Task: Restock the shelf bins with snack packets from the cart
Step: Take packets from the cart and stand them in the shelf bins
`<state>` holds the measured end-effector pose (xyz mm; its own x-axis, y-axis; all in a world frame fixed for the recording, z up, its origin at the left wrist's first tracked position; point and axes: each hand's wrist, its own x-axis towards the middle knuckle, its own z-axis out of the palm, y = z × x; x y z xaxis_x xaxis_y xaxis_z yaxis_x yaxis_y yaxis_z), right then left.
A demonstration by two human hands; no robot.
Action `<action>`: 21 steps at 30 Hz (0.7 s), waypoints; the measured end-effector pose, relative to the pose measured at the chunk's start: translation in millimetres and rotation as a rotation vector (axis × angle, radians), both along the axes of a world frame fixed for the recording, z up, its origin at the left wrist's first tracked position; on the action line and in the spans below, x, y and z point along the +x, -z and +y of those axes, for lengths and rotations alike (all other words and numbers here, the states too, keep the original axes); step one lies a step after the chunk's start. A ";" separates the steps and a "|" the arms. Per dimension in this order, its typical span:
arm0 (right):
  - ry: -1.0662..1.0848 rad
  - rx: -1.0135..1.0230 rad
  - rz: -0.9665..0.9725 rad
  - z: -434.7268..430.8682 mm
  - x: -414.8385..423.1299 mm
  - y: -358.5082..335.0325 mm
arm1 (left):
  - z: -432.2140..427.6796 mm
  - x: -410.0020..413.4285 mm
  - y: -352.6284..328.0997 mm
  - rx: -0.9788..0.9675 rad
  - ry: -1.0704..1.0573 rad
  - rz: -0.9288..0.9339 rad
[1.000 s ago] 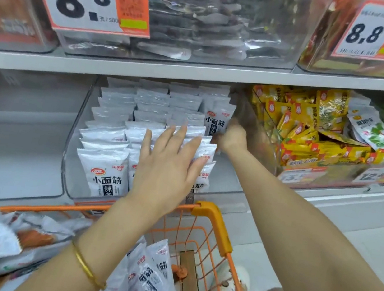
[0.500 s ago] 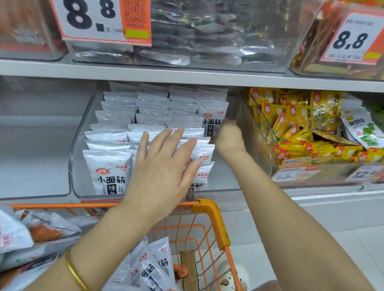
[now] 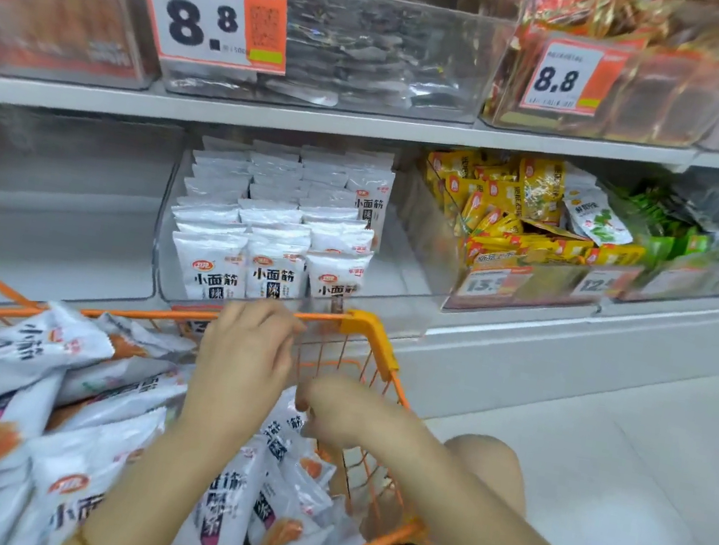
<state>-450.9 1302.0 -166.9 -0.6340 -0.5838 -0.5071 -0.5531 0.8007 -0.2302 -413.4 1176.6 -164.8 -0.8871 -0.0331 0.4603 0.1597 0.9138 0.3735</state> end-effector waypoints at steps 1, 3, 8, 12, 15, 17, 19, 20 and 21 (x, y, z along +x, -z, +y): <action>0.007 0.035 -0.039 -2.9 2.6 11.4 | -2.0 1.9 4.2 -0.004 -0.013 -0.028; 0.020 0.114 -0.133 -4.5 6.0 29.3 | -5.2 4.6 10.3 0.001 -0.049 -0.115; -0.046 0.307 -0.288 0.8 10.8 42.2 | -5.0 8.5 6.7 -0.030 -0.090 -0.292; -0.039 0.314 -0.265 -3.9 14.3 45.8 | -6.4 11.3 4.2 -0.018 -0.086 -0.308; 0.051 0.230 -0.287 -8.3 13.0 54.7 | -6.1 12.5 4.3 0.009 -0.074 -0.300; 0.098 0.190 -0.294 -8.7 10.1 55.8 | -5.4 11.8 4.5 0.026 -0.070 -0.298; 0.173 0.129 -0.262 -7.7 6.3 51.6 | -5.7 11.9 4.8 0.024 -0.068 -0.309; 0.230 0.065 -0.275 -6.5 4.7 49.3 | -6.0 12.3 5.1 0.023 -0.067 -0.318; 0.282 -0.007 -0.301 -5.1 3.4 49.0 | -5.8 12.8 5.0 0.023 -0.066 -0.327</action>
